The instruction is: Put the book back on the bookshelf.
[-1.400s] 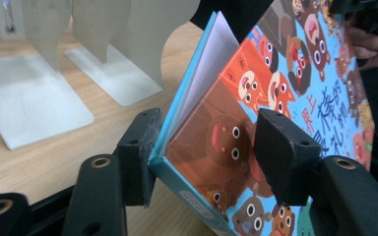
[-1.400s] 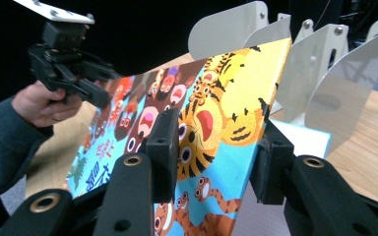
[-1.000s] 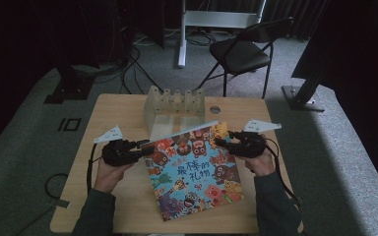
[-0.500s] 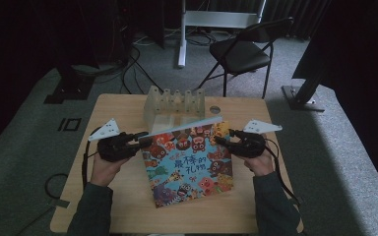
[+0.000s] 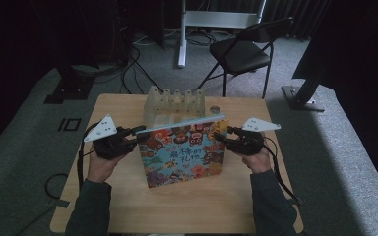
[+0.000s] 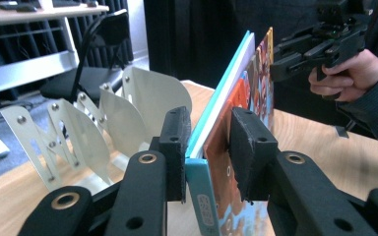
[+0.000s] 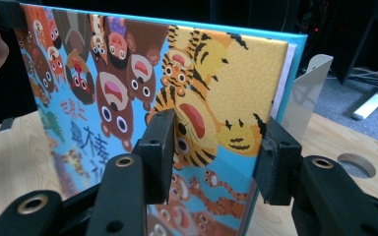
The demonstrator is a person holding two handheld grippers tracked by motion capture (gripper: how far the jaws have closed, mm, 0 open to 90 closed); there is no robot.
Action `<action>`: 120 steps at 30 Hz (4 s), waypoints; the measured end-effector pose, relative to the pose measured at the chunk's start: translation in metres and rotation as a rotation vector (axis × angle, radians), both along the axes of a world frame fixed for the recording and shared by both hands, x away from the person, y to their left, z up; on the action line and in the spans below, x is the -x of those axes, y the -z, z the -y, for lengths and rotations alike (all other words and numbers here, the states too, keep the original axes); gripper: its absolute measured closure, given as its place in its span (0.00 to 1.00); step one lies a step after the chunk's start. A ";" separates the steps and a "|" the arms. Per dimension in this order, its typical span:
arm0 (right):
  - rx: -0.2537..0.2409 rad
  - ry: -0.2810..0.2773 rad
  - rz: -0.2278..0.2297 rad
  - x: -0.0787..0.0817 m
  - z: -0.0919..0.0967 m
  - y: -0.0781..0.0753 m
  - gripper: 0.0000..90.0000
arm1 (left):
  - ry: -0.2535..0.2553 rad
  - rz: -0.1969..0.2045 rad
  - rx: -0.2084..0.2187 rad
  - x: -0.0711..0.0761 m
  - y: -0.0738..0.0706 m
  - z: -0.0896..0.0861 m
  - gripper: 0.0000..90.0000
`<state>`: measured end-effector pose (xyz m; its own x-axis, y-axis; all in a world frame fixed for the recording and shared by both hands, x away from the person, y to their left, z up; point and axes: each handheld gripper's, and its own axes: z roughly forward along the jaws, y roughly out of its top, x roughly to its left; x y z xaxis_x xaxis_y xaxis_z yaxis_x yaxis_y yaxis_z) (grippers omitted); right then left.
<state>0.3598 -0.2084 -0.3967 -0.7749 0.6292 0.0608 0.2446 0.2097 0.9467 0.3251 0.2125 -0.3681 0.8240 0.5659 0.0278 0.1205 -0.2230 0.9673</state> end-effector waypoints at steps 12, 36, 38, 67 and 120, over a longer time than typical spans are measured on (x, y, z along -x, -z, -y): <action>-0.025 -0.061 0.005 0.006 0.009 0.002 0.61 | 0.052 0.021 0.051 0.013 0.007 -0.002 0.78; -0.026 -0.068 -0.014 0.008 0.019 0.012 0.55 | 0.122 -0.025 0.132 0.014 0.029 -0.004 0.73; -0.016 -0.054 -0.019 0.008 0.021 0.013 0.53 | 0.120 -0.021 0.121 0.014 0.030 -0.003 0.73; 0.000 -0.003 -0.064 0.010 0.040 0.031 0.51 | 0.170 -0.020 0.094 0.011 0.044 0.016 0.86; 0.044 0.139 -0.177 0.031 0.082 0.092 0.51 | 0.189 0.094 0.122 0.027 0.051 0.060 0.84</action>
